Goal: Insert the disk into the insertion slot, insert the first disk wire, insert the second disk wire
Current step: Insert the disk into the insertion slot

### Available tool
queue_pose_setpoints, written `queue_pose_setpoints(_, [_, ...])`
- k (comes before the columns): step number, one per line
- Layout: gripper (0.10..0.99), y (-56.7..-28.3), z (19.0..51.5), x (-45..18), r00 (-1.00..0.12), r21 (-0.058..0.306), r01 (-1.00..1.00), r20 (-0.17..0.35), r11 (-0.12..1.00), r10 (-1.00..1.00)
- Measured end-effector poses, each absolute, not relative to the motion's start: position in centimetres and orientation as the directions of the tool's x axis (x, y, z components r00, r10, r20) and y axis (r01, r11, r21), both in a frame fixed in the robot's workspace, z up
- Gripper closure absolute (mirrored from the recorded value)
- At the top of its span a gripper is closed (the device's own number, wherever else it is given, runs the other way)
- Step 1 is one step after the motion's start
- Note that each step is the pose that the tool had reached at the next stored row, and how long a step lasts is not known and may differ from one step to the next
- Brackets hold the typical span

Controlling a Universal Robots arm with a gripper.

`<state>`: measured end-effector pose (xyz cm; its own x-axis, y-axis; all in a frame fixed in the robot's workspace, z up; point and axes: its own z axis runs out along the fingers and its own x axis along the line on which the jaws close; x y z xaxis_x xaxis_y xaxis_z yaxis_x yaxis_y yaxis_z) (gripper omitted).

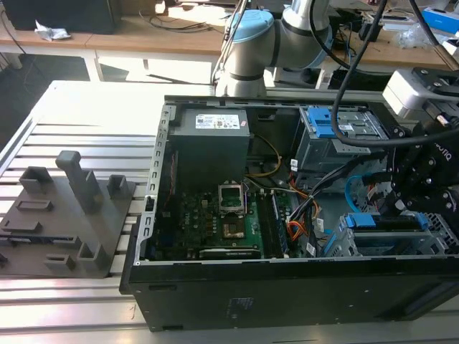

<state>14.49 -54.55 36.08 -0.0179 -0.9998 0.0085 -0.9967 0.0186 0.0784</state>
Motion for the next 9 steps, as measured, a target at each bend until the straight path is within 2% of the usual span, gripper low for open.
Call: queue_pose_setpoints(9, [0.98,-54.5,34.7,15.6,-0.018,0.08,-0.997,0.019,0.019,-1.0])
